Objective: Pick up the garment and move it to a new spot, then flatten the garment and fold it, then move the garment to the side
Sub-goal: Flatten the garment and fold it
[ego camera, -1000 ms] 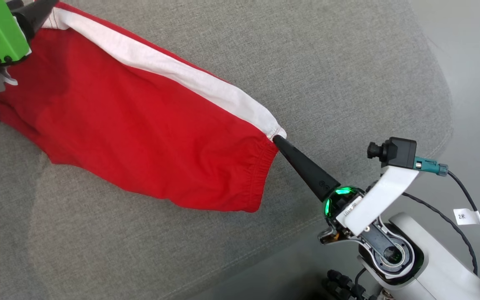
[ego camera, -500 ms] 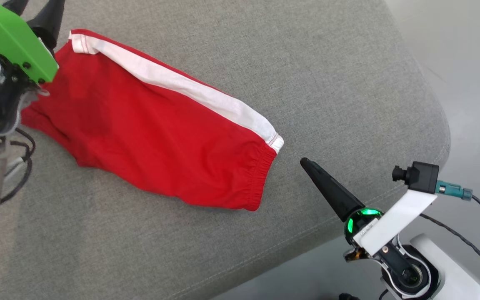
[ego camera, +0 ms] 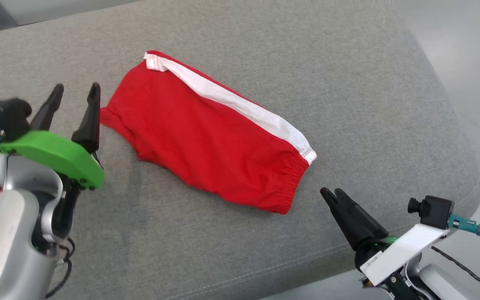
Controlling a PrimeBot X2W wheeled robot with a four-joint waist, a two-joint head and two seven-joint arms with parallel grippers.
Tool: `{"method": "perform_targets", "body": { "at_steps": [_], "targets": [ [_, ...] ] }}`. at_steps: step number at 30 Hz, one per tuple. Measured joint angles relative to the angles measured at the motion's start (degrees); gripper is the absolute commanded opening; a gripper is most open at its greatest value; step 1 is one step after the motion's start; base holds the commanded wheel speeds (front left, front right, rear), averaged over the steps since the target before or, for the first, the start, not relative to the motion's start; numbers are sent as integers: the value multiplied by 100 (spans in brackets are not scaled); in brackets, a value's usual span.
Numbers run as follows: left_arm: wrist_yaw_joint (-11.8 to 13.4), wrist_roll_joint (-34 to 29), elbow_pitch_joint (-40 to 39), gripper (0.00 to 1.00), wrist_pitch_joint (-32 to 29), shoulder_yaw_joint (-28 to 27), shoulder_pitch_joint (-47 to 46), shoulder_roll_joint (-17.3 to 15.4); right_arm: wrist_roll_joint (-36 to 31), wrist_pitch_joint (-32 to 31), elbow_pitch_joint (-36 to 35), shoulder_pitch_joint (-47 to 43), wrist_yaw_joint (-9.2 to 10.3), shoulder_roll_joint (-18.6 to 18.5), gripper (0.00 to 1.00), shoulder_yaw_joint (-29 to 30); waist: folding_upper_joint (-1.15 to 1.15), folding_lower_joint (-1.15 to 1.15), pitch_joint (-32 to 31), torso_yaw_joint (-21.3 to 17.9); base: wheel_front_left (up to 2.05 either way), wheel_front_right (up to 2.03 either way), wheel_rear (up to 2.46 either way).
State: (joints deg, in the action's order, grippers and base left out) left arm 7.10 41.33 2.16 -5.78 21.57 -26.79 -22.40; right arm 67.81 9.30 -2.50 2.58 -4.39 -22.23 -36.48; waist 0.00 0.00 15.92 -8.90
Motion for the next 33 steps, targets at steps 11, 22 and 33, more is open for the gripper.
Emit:
{"method": "perform_targets", "body": {
  "at_steps": [11, 22, 33],
  "targets": [
    [1, -481, -167, 100, 793, -271, 1482, 431, 283, 226, 154, -469, 97, 582, 100, -130, 0, 0, -391, 821, 0, 0, 0],
    [1, -491, -547, 100, 971, -464, 2364, 743, 1233, 259, 338, -672, 10, 1105, 100, 14, 0, 0, -495, 1317, 0, 0, 0],
    [1, -1005, -1062, 100, 1039, -750, 2541, 730, 1697, 257, 900, -597, -115, 1300, 100, 294, 0, 0, -353, 1271, 0, 0, 0]
  ]
}}
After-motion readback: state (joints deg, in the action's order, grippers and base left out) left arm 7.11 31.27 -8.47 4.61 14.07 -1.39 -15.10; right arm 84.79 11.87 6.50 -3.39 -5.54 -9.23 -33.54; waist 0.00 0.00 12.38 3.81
